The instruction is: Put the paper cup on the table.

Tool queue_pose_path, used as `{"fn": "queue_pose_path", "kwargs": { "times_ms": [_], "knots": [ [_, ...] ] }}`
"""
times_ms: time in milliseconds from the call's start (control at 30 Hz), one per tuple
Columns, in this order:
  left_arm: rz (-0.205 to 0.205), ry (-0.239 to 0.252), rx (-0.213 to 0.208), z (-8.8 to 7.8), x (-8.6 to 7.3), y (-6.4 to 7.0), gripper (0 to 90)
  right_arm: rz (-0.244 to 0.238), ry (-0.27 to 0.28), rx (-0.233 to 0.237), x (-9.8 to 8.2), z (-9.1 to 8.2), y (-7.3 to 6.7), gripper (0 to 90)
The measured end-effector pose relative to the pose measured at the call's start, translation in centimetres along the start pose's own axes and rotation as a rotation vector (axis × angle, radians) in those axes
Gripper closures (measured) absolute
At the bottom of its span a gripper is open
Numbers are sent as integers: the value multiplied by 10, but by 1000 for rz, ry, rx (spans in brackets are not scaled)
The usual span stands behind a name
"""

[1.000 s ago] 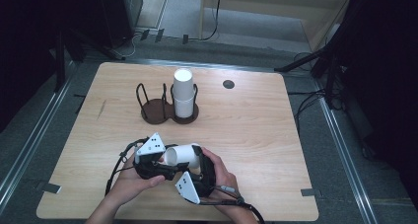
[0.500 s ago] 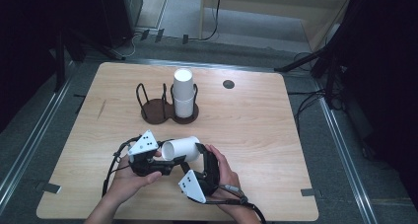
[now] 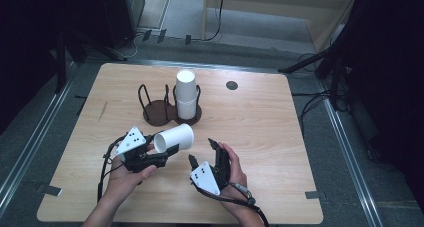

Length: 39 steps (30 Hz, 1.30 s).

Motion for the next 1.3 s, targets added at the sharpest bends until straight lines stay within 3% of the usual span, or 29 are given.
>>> {"fn": "queue_pose_path", "kwargs": {
  "times_ms": [67,100,267,300,333,367,467,500,600,633,700,733,800,833,867,900,933,1000,1067,1100,1133,1167,1200,1233,1267,1300],
  "knots": [
    [12,28,10,0,1,0,329,72,4,14,0,-1,3,237],
    [9,53,13,0,2,-1,328,132,27,23,2,-2,5,255],
    [-24,110,9,-2,7,-4,329,190,40,33,4,-2,9,274],
    [-28,134,5,-2,10,-5,329,237,42,43,3,-2,10,288],
    [-28,134,5,-2,10,-5,330,237,42,43,3,-2,10,288],
    [-29,157,6,-3,11,-8,330,287,39,52,2,0,13,299],
    [-39,186,3,-3,13,-10,330,313,31,58,-1,2,14,309],
    [-48,207,2,-3,14,-11,331,369,23,117,-4,5,12,311],
    [-51,219,11,-3,15,-12,331,429,56,156,-2,6,12,335],
    [-52,223,11,-3,15,-13,331,458,66,147,-2,6,14,369],
    [-55,248,7,-4,18,-13,331,491,53,105,-3,8,22,339],
    [-55,248,7,-4,18,-13,331,491,53,105,-3,8,22,339],
    [-47,260,4,-5,19,-13,331,598,44,105,-1,10,27,285],
    [-46,264,2,-5,20,-14,331,693,62,114,3,10,28,259],
    [-45,266,2,-5,20,-14,331,693,62,114,3,10,28,259],
    [-45,270,3,-5,20,-14,332,720,62,120,4,11,27,238],
    [-43,274,7,-6,21,-15,332,781,43,133,8,12,26,212],
    [-41,282,9,-6,22,-15,332,809,42,138,9,12,26,197],
    [-37,291,2,-6,23,-15,332,911,59,152,16,11,27,181],
    [-34,298,-3,-6,23,-15,332,978,64,155,21,12,28,129],
    [-34,298,-3,-6,23,-15,332,978,64,155,21,12,28,129],
    [-34,301,-8,-5,23,-14,332,1037,56,149,24,13,27,93],
    [-34,301,-8,-5,23,-14,331,1037,56,149,24,13,27,93],
    [-48,300,-18,-4,22,-14,331,1082,43,142,26,14,25,0],
    [-48,300,-18,-4,22,-14,331,1082,43,142,26,14,25,0],
    [-51,308,-23,-3,21,-14,331,1135,39,157,27,15,22,0]
  ]
}}
Point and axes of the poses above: each handheld gripper's, and its own axes: z roughly forward along the jaws, x roughly out of its top, y roughly to its right, the point moved 9 cm from there along z, roughly forward along the jaws, and after that the axes turned 13 degrees about -z, right-handed, at the moved point
